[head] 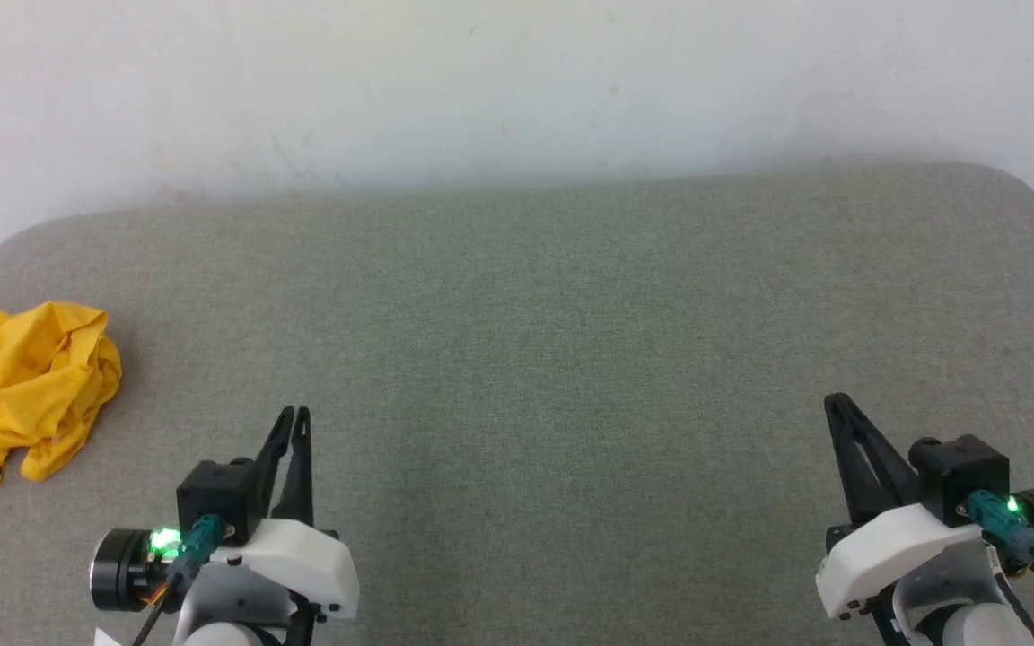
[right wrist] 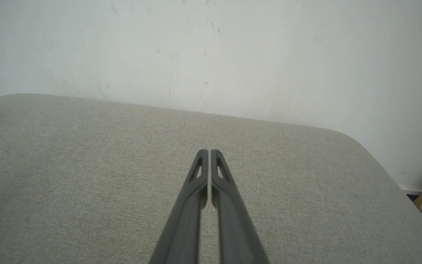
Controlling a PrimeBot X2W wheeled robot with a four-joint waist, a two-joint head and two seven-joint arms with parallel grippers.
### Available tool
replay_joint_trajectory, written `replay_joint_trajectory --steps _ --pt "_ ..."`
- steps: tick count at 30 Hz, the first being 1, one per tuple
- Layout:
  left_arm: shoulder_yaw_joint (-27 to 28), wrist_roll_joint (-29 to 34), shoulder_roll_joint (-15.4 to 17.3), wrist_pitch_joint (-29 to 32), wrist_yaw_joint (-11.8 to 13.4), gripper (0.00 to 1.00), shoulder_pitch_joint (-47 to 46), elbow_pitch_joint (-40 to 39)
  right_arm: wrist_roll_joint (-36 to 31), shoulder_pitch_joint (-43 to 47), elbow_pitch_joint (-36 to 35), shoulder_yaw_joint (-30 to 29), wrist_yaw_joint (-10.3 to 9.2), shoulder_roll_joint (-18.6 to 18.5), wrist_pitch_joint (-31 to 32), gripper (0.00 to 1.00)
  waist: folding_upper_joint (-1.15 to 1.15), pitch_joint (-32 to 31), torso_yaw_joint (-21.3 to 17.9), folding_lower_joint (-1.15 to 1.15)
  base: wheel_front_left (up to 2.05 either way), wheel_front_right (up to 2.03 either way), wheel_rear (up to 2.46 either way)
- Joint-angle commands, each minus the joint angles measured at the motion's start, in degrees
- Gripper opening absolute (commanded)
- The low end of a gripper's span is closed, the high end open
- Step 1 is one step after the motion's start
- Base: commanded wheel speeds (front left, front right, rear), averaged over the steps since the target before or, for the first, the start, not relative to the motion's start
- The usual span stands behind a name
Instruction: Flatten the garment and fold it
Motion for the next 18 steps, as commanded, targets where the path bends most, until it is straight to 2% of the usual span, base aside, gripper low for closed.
replay_joint_trajectory --steps 1,18 --pt "-0.05 -0.01 0.00 -0.03 0.02 1.00 -0.01 0.03 0.02 0.00 0.06 -0.01 0.00 -0.01 -0.02 1.00 -0.01 0.00 0.00 0.00 0.00 0.00 0.00" --pt "-1.71 -0.97 0.01 -1.67 1.52 1.00 -1.15 1.74 0.60 -0.19 0.34 -0.44 -0.01 0.00 -1.13 1.00 -0.01 0.05 1.56 0.00 0.00 0.00 0.00"
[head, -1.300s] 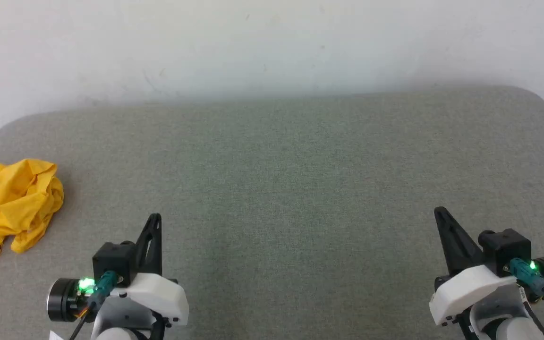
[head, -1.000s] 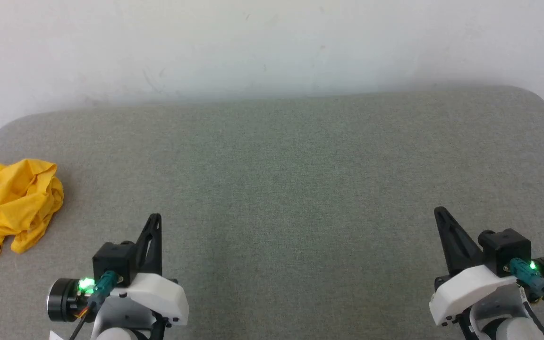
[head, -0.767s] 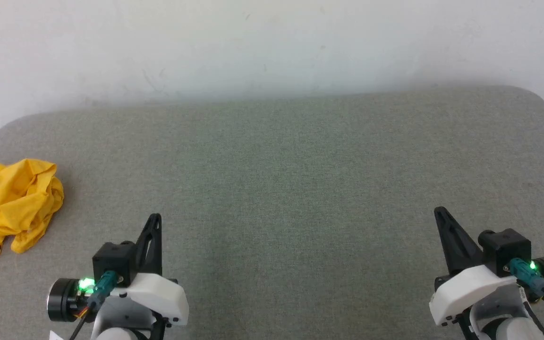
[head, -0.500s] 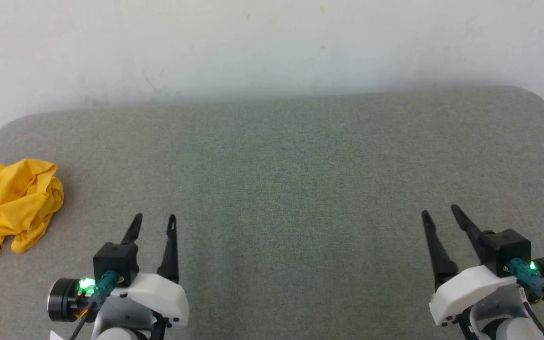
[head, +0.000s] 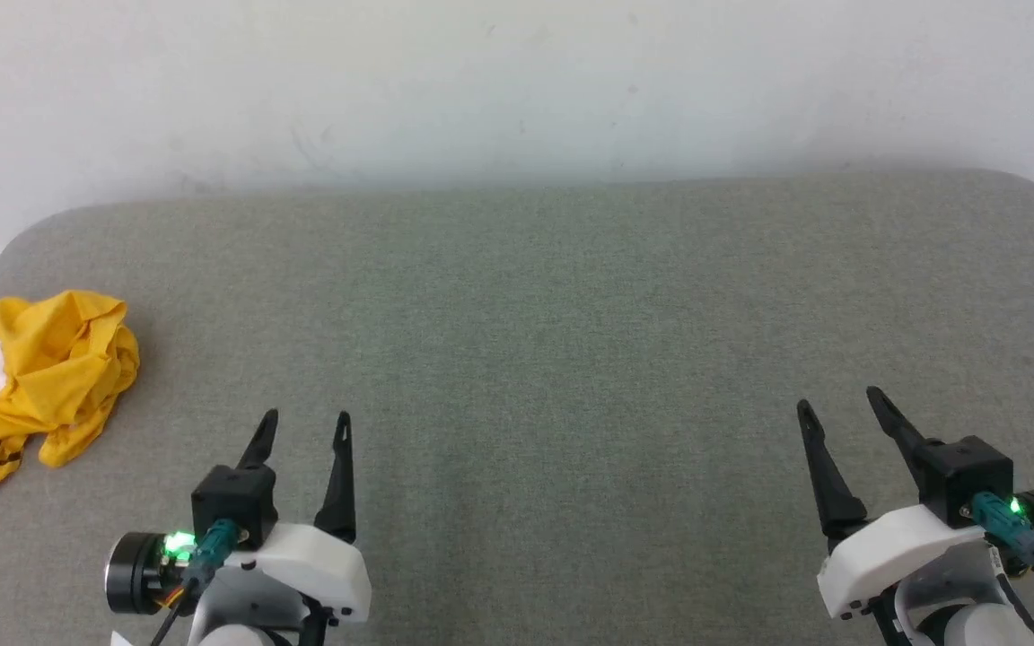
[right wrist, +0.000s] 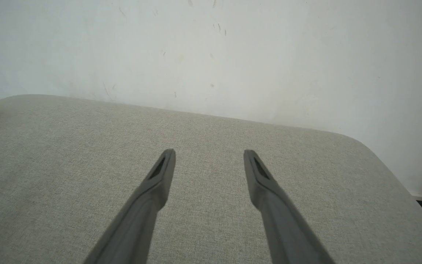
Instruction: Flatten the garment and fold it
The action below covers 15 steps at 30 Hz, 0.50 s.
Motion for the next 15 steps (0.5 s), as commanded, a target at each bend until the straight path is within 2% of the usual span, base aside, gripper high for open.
replay_joint_trajectory --steps 1,15 --pt "-0.32 -0.64 0.02 -0.66 0.57 1.00 -1.11 0.48 0.43 -0.21 0.07 -0.23 -0.01 0.04 -0.57 1.00 -0.01 0.02 0.53 0.00 0.00 0.00 0.00" --pt "-1.08 -1.60 0.21 -2.34 2.15 1.00 -1.67 1.44 0.85 -0.67 0.54 -0.05 -0.03 0.08 -1.74 1.00 -0.01 0.19 5.36 0.00 0.00 0.00 0.00"
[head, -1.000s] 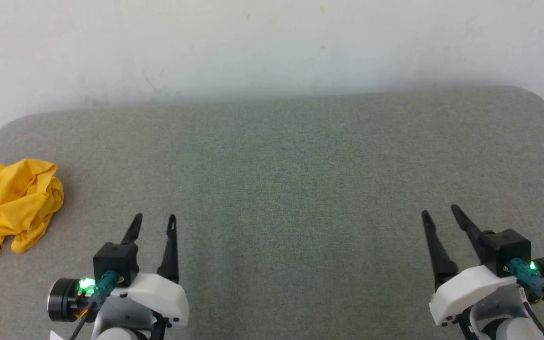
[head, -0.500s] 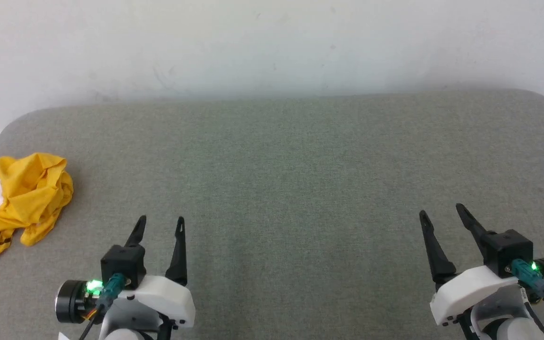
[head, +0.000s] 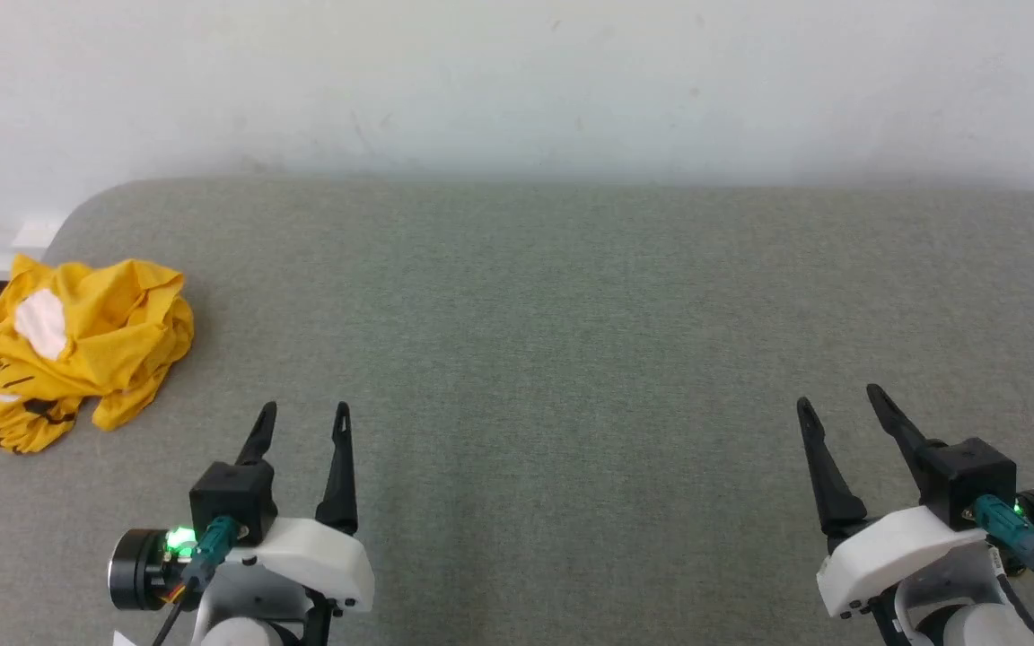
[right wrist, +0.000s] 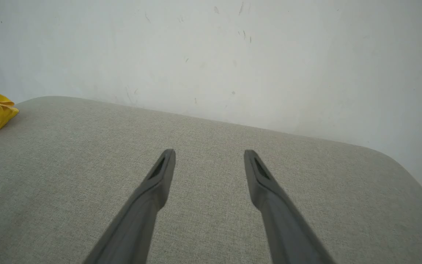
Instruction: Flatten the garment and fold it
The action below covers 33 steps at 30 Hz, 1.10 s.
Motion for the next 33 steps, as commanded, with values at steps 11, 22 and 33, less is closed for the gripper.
replay_joint_trajectory --steps 11,22,33 --pt "-0.68 -0.78 0.17 -1.80 1.78 1.00 -1.06 1.04 0.86 -0.95 0.55 0.16 -0.04 0.09 -1.13 1.00 -0.01 0.06 5.49 0.00 0.00 0.00 0.00" --pt "-0.87 -1.28 0.21 -3.11 2.87 1.00 -1.21 1.71 1.33 -1.25 0.94 0.41 -0.05 0.11 -2.01 1.00 -0.01 -0.05 9.57 0.00 0.00 0.00 0.00" --pt "-1.04 -1.75 0.26 -4.43 3.82 1.00 -1.75 2.65 1.79 -1.52 1.35 0.65 -0.06 0.14 -3.04 1.00 -0.01 -0.01 13.00 0.00 0.00 0.00 0.00"
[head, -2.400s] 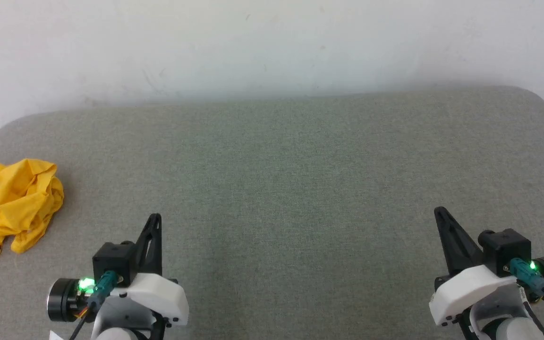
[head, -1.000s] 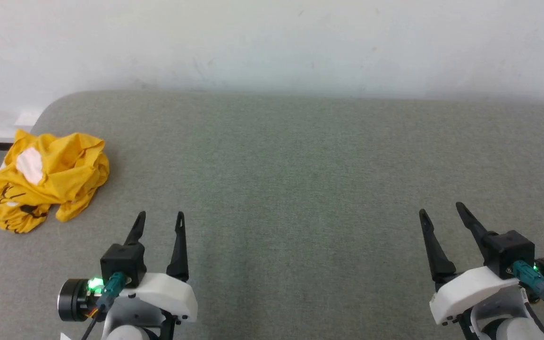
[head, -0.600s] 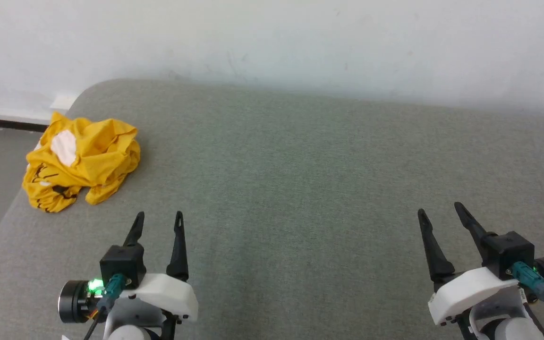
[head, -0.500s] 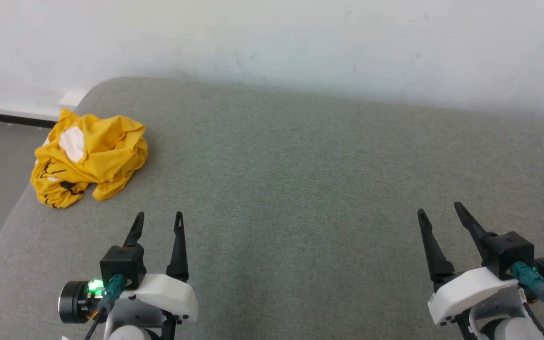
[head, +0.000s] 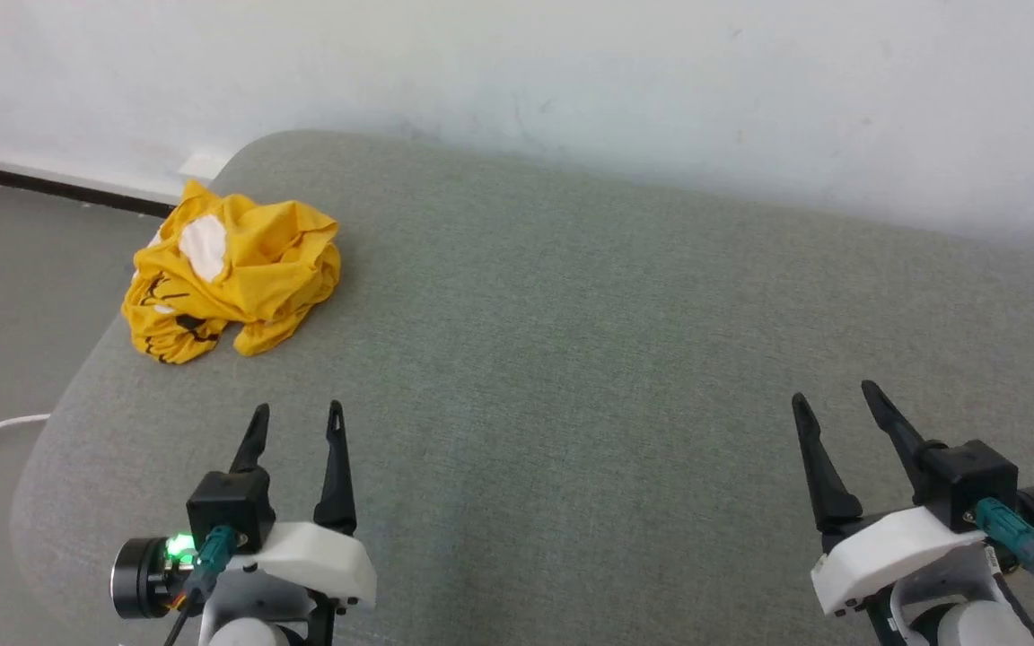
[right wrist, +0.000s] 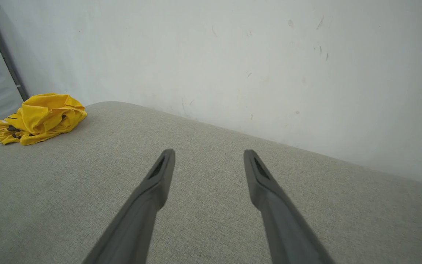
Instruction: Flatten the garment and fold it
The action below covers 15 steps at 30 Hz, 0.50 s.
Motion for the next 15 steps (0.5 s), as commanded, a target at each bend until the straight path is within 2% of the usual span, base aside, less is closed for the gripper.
replay_joint_trajectory --steps 1,15 --pt "-0.13 -0.41 0.18 -0.83 0.57 1.00 -1.39 0.47 0.31 -1.13 0.13 0.18 -0.06 0.13 -0.51 1.00 -0.01 0.10 0.98 0.00 0.00 0.00 0.00" --pt "-0.54 -0.95 0.10 -2.38 1.94 1.00 -1.91 1.55 0.78 -1.51 0.50 0.43 -0.07 0.16 -1.69 1.00 -0.01 0.47 4.82 0.00 0.00 0.00 0.00"
